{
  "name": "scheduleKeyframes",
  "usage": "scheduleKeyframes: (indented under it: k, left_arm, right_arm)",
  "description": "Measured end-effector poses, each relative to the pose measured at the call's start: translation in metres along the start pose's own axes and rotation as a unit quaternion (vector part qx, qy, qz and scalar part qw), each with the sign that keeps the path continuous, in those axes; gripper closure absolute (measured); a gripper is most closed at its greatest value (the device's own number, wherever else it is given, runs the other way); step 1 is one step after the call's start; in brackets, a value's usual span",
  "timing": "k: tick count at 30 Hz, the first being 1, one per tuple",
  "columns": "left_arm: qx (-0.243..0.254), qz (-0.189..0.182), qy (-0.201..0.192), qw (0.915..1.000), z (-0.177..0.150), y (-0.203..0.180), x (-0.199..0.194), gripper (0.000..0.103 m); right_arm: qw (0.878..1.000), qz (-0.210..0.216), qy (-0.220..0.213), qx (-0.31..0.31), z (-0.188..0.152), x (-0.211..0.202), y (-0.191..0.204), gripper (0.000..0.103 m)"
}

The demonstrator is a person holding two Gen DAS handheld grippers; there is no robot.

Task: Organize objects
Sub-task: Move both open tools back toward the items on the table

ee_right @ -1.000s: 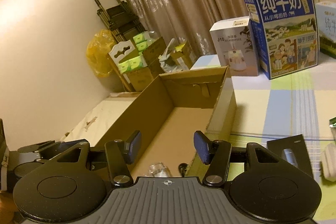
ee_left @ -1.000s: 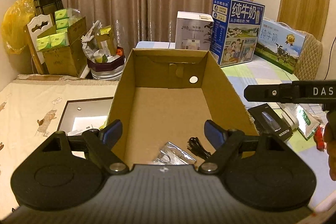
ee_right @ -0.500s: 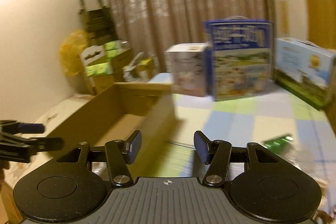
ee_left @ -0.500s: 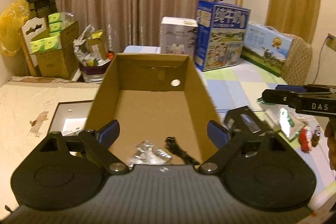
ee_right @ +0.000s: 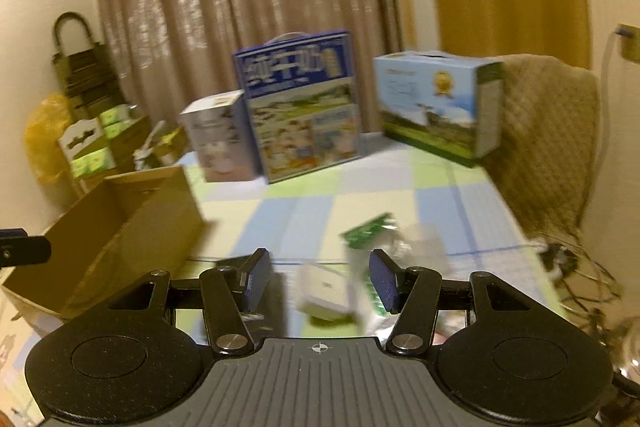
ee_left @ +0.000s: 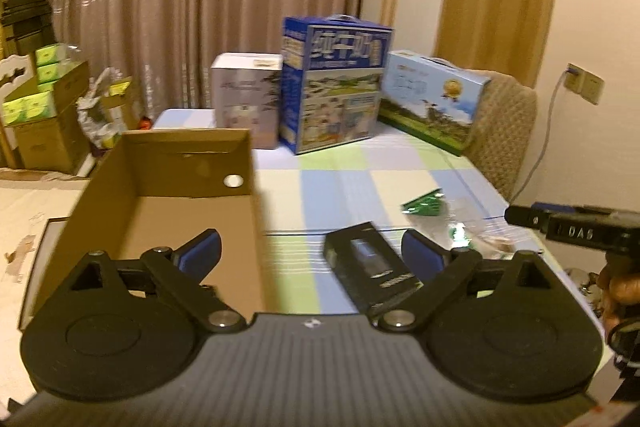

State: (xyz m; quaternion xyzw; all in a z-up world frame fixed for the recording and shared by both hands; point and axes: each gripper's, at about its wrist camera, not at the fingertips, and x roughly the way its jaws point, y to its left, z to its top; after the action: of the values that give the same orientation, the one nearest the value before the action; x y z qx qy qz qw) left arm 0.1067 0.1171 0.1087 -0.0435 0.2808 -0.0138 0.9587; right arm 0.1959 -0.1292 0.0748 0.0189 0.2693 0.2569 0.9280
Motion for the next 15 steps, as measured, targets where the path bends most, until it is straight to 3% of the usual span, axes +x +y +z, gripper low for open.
scheduleKeyframes:
  k: [9,15]
  left_arm:
    - [0.026,-0.015,0.017,0.9994,-0.014,-0.059,0.033,0.001]
    - [0.045,-0.022,0.043,0.9978,-0.036,-0.086,0.059,0.001]
  right_arm:
    - [0.999,-0.043,0.014,-0.011,-0.037,-0.025,-0.057,0.05]
    - [0.998,-0.044,0.045,-0.003,-0.067,-0.015,-0.078,0.05]
